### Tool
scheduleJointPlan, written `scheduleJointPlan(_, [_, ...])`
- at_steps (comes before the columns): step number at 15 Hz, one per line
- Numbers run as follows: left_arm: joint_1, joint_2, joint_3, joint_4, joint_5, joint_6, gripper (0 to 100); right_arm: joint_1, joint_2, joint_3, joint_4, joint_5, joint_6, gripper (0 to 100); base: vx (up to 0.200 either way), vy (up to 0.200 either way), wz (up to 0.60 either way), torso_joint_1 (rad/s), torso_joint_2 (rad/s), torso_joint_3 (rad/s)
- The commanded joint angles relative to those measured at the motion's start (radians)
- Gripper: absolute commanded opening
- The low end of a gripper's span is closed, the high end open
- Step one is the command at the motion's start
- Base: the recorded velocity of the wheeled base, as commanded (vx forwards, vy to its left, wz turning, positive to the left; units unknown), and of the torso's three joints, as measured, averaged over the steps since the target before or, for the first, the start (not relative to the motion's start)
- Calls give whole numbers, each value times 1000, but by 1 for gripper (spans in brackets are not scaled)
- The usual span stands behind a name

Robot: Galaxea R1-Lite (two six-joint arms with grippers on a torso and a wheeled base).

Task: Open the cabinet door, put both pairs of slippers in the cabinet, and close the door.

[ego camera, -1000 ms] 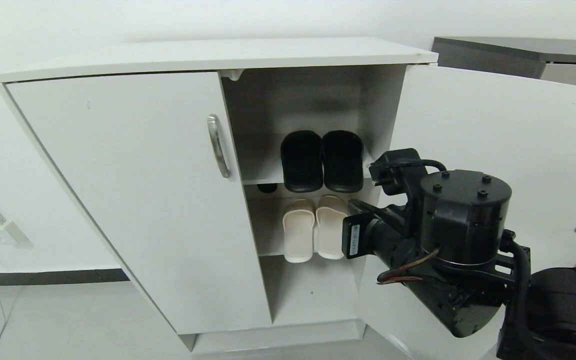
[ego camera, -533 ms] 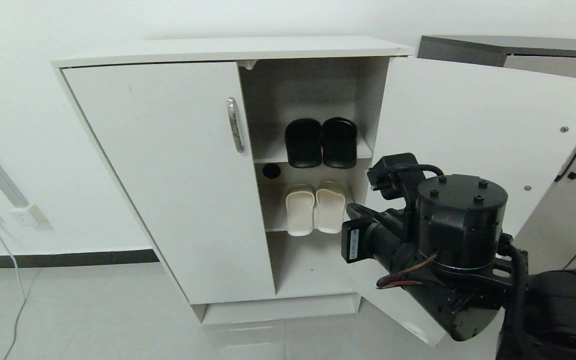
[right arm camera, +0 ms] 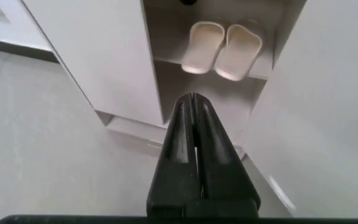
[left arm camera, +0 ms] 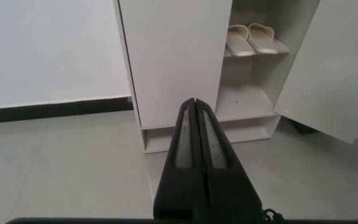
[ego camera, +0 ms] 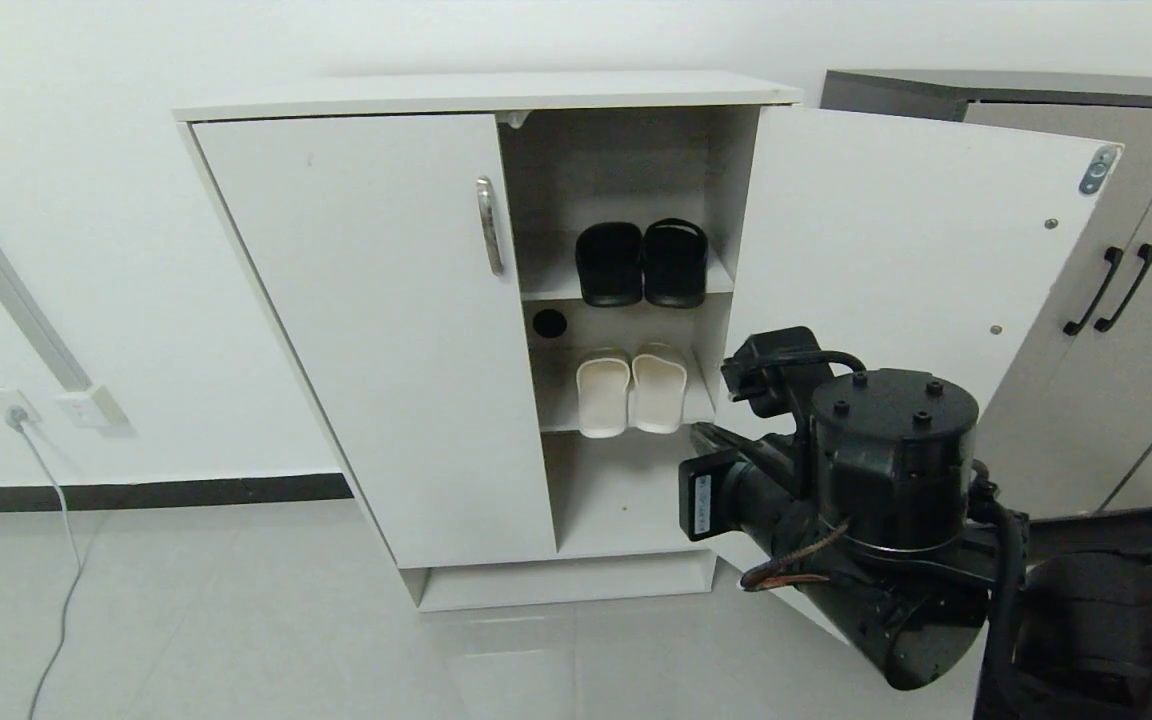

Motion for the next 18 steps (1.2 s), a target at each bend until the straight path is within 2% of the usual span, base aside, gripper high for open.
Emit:
scheduleJointPlan(1, [0,0,0,0,0,0,0,1,12,6,-2,4,1,0,0,0,0,0,0,0])
scheduleJointPlan(3, [0,0,0,0,0,0,0,-2,15,28,-25,37,-3,0,0,0,0,0,0,0])
scheduleJointPlan(18, [0,0,0,0,1,-3,0,-18,18,46,-36,36,-10,0,0,0,0,0,0,0])
